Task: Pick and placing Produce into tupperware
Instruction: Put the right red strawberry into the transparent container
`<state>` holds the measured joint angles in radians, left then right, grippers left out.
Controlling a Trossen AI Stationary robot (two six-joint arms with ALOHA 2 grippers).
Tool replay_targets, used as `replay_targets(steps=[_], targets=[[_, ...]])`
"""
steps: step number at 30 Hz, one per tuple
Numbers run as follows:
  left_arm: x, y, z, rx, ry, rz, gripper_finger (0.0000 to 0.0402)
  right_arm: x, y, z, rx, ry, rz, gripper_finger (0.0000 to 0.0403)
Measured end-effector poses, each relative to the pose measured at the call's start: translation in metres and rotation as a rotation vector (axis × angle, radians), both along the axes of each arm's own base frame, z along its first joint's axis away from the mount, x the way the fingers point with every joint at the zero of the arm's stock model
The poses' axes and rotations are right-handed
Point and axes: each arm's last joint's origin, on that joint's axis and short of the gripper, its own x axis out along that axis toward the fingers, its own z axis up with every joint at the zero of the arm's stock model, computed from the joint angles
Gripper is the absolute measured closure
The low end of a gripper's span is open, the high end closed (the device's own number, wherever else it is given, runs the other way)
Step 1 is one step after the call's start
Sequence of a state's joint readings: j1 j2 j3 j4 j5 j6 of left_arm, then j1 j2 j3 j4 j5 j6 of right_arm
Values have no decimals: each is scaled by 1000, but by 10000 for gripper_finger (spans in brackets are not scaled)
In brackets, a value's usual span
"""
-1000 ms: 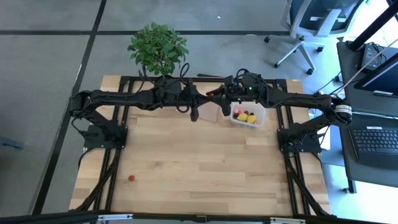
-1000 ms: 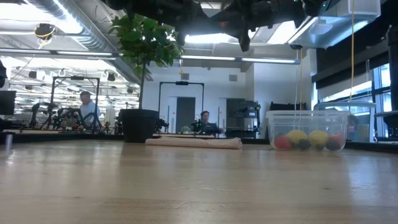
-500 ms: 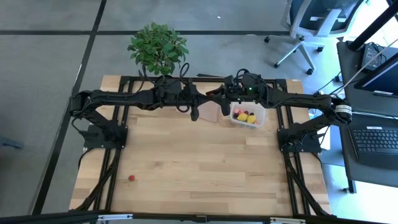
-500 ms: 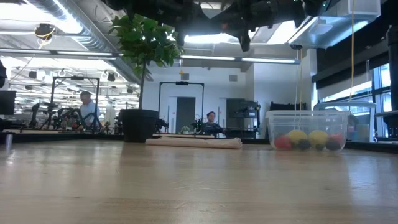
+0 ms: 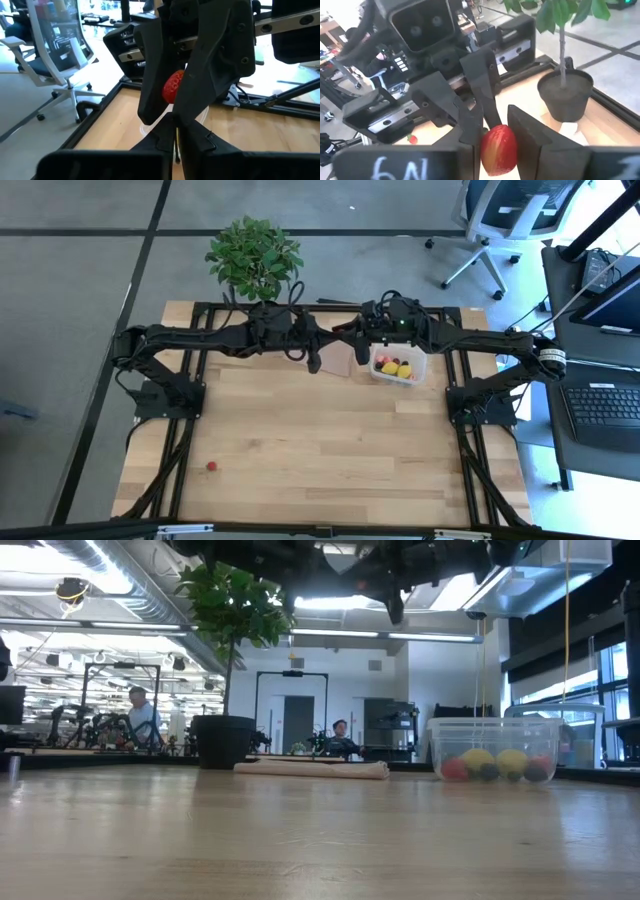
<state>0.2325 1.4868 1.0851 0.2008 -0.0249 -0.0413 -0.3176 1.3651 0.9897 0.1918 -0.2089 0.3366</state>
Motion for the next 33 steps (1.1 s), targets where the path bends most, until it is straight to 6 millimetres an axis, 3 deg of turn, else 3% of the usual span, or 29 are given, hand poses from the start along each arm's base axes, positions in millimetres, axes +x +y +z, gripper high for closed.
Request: replay_targets(steps=[9,18,26,33], targets=[[-2,0,-9,-21,90,2,366,-6,-8,-14,43,143,-26,323],[-11,-3,-29,-82,311,-18,347,-39,-11,-58,120,692,-162,322],[-17,-5,-39,-115,431,-17,332,-65,-7,-74,198,1005,-245,322],[-22,-6,-45,-152,514,-29,320,-70,-6,-75,192,1065,-286,311]])
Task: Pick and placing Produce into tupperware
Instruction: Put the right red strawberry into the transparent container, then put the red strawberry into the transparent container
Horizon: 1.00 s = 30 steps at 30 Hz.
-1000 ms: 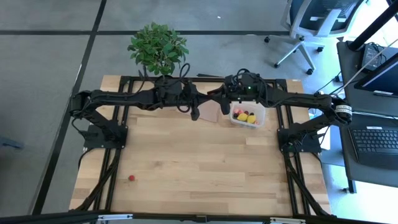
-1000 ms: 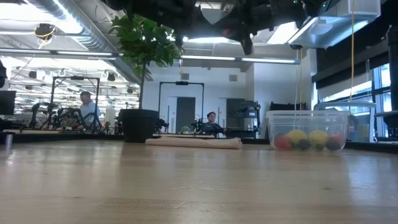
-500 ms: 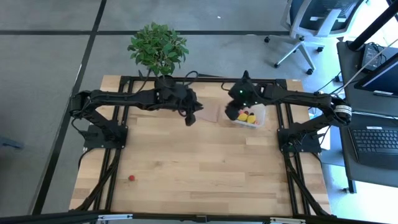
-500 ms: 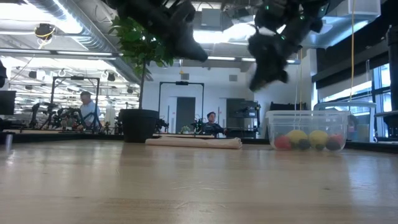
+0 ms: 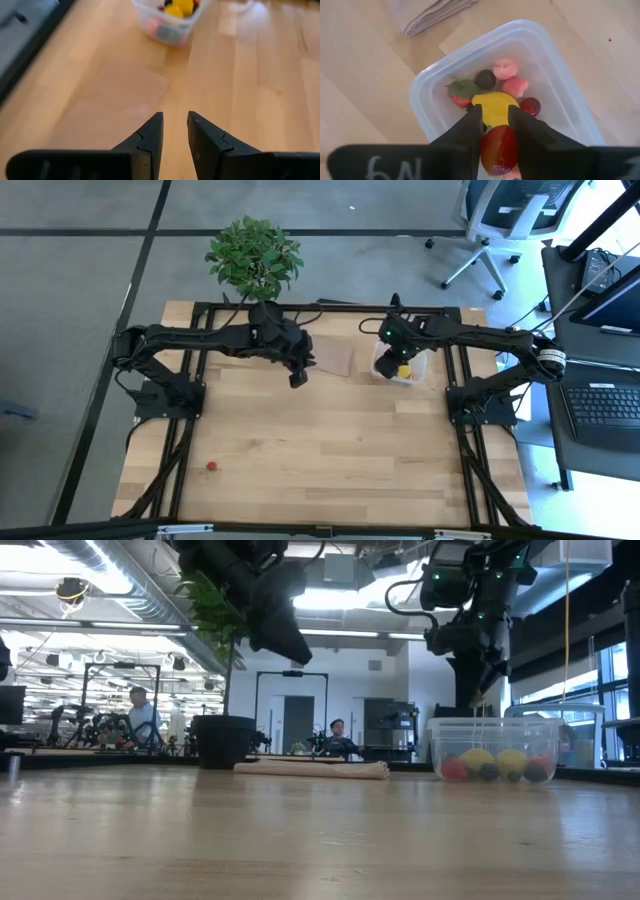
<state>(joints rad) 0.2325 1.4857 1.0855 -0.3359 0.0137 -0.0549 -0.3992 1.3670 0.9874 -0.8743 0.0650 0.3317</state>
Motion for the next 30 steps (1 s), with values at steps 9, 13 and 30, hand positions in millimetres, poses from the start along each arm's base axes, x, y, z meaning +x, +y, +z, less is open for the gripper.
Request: replay_targets(steps=[9,13,30], targets=[[-9,-10,-10,-68,144,-33,288,0,0,0,0,-4,-2,252],[-14,-18,-15,-90,222,-47,254,0,0,0,1,-3,-3,224],[-84,-111,-64,-555,964,53,106,8,-3,4,-35,-98,0,194]])
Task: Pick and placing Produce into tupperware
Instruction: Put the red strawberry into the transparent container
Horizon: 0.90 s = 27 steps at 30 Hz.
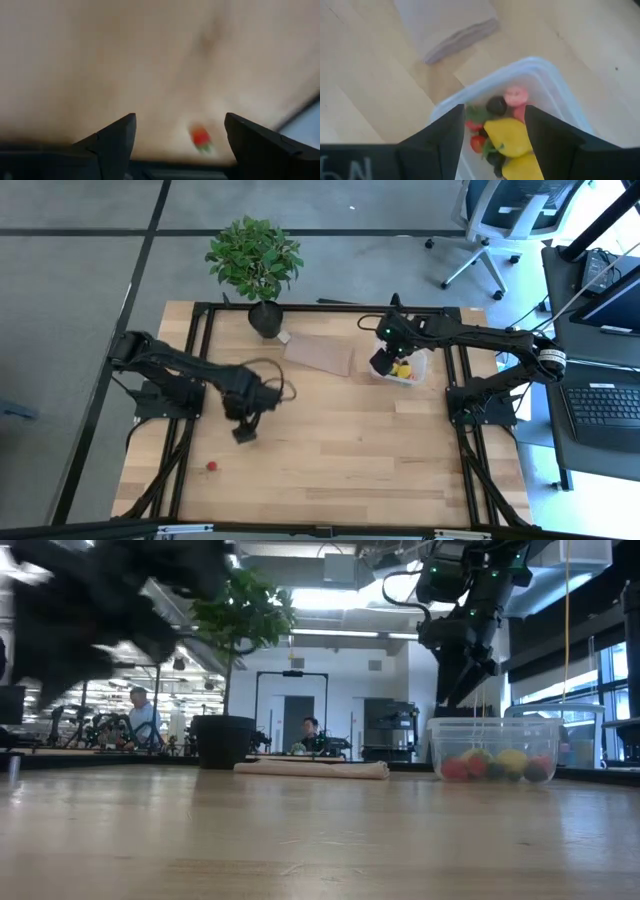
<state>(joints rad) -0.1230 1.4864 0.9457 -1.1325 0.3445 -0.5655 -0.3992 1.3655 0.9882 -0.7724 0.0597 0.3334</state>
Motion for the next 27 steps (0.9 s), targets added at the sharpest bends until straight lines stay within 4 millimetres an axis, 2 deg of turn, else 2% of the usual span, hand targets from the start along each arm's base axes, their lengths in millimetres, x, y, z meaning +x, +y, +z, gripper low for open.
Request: replay_targets(steps=[6,14,19,27], targets=[[-16,-40,-15,-112,131,87,113,5,-2,3,-39,-56,29,194],[-31,-76,-28,-106,236,246,115,11,-4,6,-75,-111,48,194],[-43,-86,-40,-123,314,309,115,12,-5,7,-85,-128,53,194],[-50,-91,-56,-113,290,346,115,12,-5,7,-92,-124,67,194]])
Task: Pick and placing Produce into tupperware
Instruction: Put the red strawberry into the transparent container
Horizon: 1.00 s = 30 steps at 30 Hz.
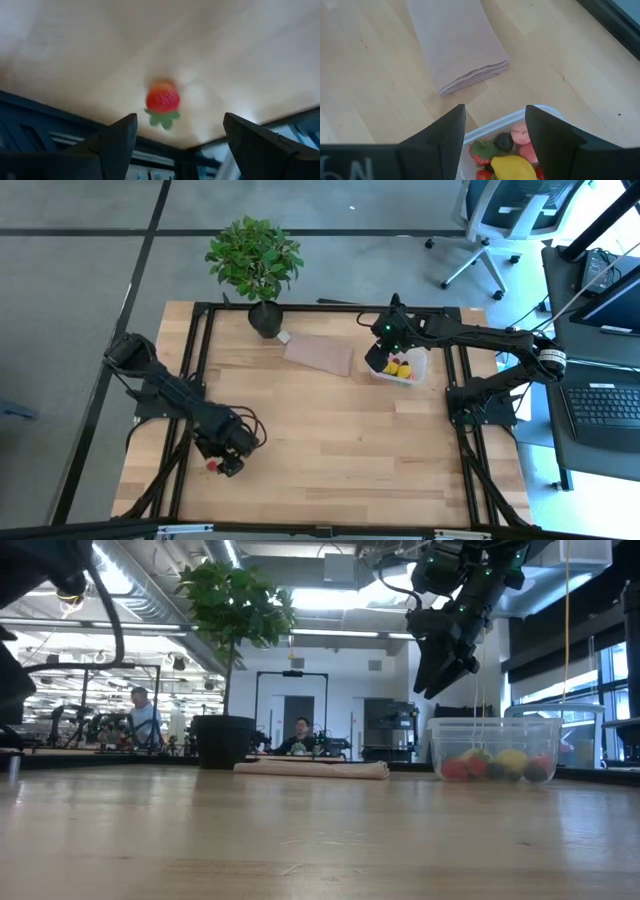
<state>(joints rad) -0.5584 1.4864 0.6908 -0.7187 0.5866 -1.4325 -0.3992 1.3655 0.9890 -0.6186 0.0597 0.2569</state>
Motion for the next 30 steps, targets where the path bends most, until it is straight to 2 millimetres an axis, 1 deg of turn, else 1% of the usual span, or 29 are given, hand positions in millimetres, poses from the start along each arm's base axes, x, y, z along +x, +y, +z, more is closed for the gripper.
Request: replay_targets(steps=[7,12,15,21,26,30], targets=[[-9,0,-8,38,12,-23,115,0,0,0,0,0,0,194],[-9,-1,-9,45,-13,-26,115,0,0,0,1,0,-1,194],[-8,-2,-14,58,8,-28,119,0,0,0,1,-1,-2,194],[-3,-6,-28,43,27,-66,149,0,0,0,1,-1,-3,194],[-3,-7,-31,8,41,-95,178,0,0,0,1,-1,-2,194],[-4,-6,-31,15,41,-98,199,0,0,0,1,-2,-3,194]])
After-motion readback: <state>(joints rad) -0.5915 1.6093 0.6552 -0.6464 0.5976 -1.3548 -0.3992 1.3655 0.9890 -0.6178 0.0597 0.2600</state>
